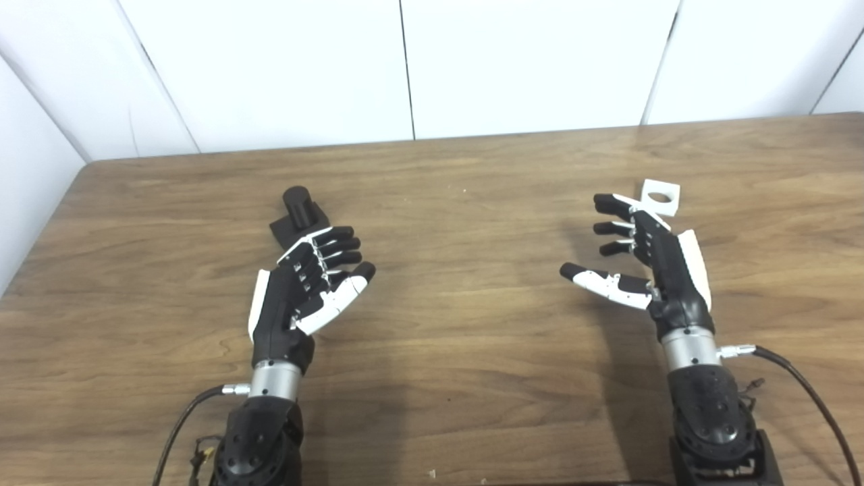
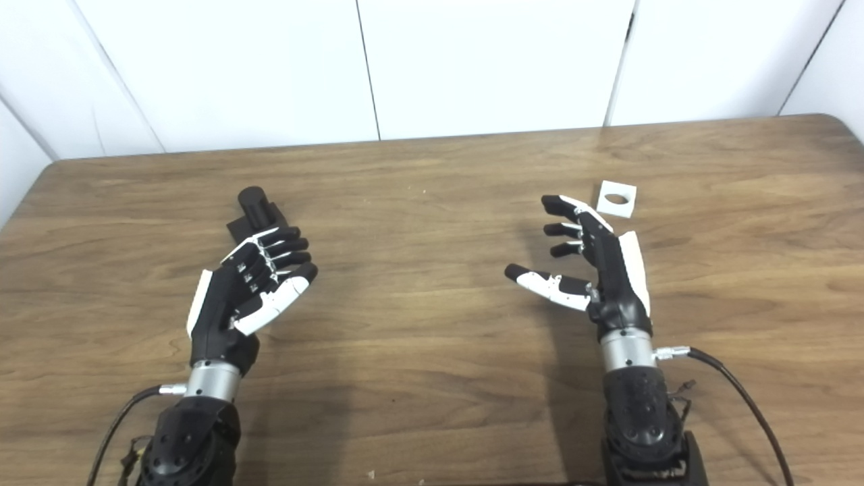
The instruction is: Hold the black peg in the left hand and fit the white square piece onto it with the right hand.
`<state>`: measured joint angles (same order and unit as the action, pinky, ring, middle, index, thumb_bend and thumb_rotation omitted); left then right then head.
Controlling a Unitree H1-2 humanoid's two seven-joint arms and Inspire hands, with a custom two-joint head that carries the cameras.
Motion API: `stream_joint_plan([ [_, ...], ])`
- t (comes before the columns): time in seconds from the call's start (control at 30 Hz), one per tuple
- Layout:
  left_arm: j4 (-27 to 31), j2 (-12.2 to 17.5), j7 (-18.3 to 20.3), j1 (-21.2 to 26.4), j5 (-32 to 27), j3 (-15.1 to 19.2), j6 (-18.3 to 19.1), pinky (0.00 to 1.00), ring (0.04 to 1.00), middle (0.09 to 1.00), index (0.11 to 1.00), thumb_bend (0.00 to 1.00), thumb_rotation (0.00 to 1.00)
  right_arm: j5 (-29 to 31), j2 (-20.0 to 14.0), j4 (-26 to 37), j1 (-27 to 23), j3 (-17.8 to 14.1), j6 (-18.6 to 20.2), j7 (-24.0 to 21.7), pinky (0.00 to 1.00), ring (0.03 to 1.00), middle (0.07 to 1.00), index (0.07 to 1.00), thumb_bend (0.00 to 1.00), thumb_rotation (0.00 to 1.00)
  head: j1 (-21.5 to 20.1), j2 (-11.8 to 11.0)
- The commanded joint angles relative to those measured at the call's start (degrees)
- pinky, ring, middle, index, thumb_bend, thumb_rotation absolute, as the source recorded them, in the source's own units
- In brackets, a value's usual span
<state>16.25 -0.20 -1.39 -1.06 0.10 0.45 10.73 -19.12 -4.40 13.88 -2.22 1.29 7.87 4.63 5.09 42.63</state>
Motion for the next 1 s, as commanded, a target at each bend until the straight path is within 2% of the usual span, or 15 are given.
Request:
stream_joint_plan([
  [0.0,1.9,0.1,0.5,1.1,-0.2,-0.2,-1.2,0.56,0.665,0.684,0.657,0.64,0.15,0.2,0.2,1.6,-1.1,-0.1,-3.2,0.9,0.57,0.707,0.785,0.763,0.65,0.1,0.4,0.0],
  [0.17,0.8,-1.7,-0.6,0.7,1.5,-1.7,-2.4,0.56,0.658,0.68,0.651,0.69,0.16,0.0,-1.4,1.6,-0.3,-1.1,-3.0,0.6,0.55,0.688,0.781,0.775,0.63,0.12,12.3,-2.3],
  [0.3,-1.1,-3.0,-1.6,0.8,3.7,-3.4,-4.3,0.52,0.641,0.671,0.65,0.67,0.12,2.8,-1.9,1.5,0.0,-2.6,-2.5,-0.1,0.56,0.71,0.801,0.785,0.61,0.07,16.6,-3.6],
  [0.43,-2.1,-3.9,-2.3,1.0,5.1,-3.9,-5.0,0.5,0.636,0.673,0.65,0.64,0.09,3.5,-1.4,3.6,0.2,-3.1,1.4,-0.9,0.58,0.716,0.812,0.788,0.6,0.01,17.0,-3.6],
  [0.6,-2.3,-4.3,-2.3,1.4,5.5,-3.5,-5.3,0.53,0.646,0.671,0.645,0.66,0.08,3.3,-1.4,5.5,-0.4,-2.9,4.4,-1.4,0.58,0.718,0.81,0.788,0.58,0.0,16.7,-3.5],
  [0.83,-2.6,-3.7,-2.5,1.7,6.1,-3.8,-6.8,0.55,0.658,0.691,0.656,0.69,0.06,2.7,-1.5,6.1,-0.8,-2.8,5.9,-1.9,0.57,0.708,0.802,0.781,0.6,0.0,16.5,-3.5],
  [0.97,-0.5,-2.9,-3.3,2.1,9.7,-3.8,-5.5,0.56,0.655,0.71,0.673,0.7,0.04,3.1,-1.4,6.8,-0.9,-2.9,7.0,-2.2,0.57,0.709,0.797,0.776,0.61,0.0,16.6,-3.7],
])
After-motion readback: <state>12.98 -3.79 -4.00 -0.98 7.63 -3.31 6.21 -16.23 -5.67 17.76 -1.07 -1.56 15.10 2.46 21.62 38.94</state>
